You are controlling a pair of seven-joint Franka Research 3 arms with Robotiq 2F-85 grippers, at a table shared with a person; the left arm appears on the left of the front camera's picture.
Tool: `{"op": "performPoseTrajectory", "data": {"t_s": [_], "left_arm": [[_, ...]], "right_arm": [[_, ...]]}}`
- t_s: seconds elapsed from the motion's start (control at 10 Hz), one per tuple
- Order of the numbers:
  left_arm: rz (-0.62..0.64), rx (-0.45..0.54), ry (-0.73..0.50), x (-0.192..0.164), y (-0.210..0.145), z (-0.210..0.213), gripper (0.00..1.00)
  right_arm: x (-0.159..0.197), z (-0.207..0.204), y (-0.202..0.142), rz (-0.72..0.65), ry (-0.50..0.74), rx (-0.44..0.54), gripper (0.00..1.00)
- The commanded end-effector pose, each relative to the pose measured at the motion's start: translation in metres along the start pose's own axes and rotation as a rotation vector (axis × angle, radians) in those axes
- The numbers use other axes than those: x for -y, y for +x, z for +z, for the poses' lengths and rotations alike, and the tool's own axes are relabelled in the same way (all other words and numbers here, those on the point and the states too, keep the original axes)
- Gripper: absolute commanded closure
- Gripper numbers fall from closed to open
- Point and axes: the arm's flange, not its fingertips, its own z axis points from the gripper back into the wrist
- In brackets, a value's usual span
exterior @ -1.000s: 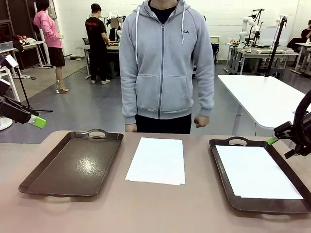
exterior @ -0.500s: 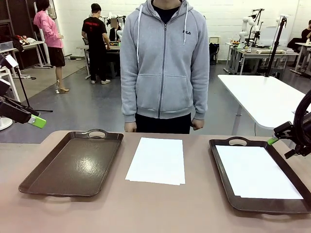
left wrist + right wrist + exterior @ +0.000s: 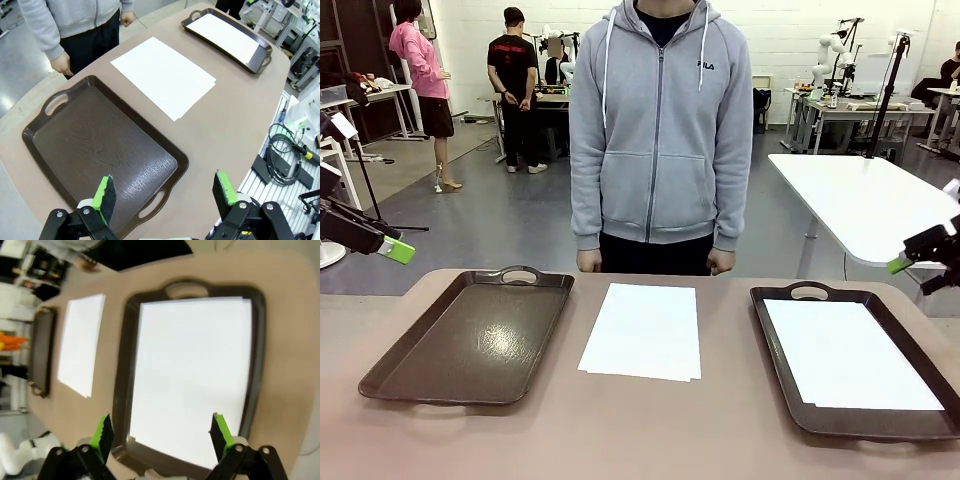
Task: Sort the A4 documents.
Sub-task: Receive the A4 Paper.
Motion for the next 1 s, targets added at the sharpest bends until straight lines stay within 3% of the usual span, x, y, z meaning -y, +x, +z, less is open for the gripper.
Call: {"op": "performPoseTrajectory", "data": {"t_s": [0.0,0.4,0.5,0.9], "left_arm": [[-0.019,0.015,-0.016,-0.002,-0.001,-0.001,0.0],[-0.019,0.015,-0.016,-0.002,-0.001,-0.001,0.0],[-0.019,0.015,-0.016,-0.002,-0.001,-0.001,0.0],[-0.019,0.015,-0.016,-0.002,-0.001,-0.001,0.0]], "right_arm": [[-0.034,0.012,-0.022,0.209,0.061,0.101,0.0],[-0.094,0.05,-0.042,0.732,0.268,0.125,0.0],[-0.106,0.056,-0.042,0.812,0.287,0.136,0.0],[-0.131,0.051,-0.033,0.907,0.336,0.121,0.0]]}}
